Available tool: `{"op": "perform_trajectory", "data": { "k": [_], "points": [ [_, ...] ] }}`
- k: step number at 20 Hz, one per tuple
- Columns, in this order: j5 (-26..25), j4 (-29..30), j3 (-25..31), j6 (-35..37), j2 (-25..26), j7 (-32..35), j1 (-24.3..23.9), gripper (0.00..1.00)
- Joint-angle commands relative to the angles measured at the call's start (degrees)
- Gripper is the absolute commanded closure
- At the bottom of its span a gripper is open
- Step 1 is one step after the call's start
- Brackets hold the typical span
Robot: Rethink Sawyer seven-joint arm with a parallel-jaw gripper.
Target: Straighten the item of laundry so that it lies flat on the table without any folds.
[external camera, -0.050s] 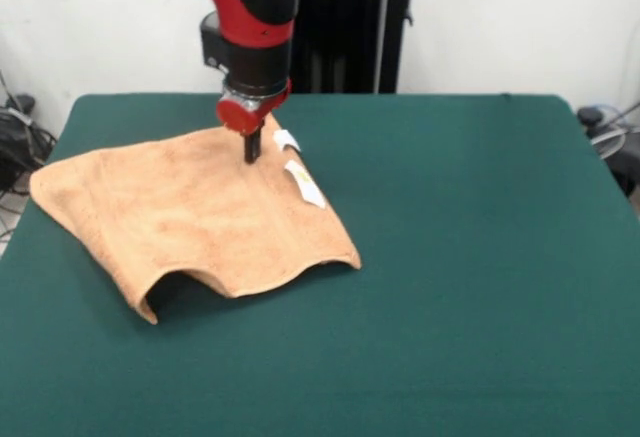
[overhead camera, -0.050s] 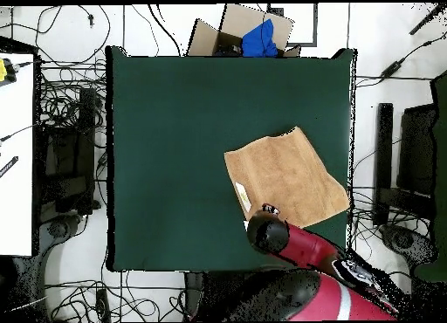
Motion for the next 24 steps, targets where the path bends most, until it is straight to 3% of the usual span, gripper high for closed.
{"op": "perform_trajectory", "data": {
  "k": [1,9,10,14,20,24],
  "points": [
    [2.13,4.12,-3.79,4.16,0.13,19.50,3.49,1.00],
    [2.43,4.22,-2.53,4.60,0.66,18.49,2.24,1.00],
    [2.68,4.26,-2.58,4.50,0.89,18.60,2.23,0.00],
    [2.27,4.80,-0.94,3.37,1.23,18.33,0.95,0.00],
    [2.38,-1.10,1.42,5.07,4.71,15.52,-0.65,0.00],
    [1.90,-2.42,1.44,7.37,2.83,14.08,-0.49,0.00]
  ]
}}
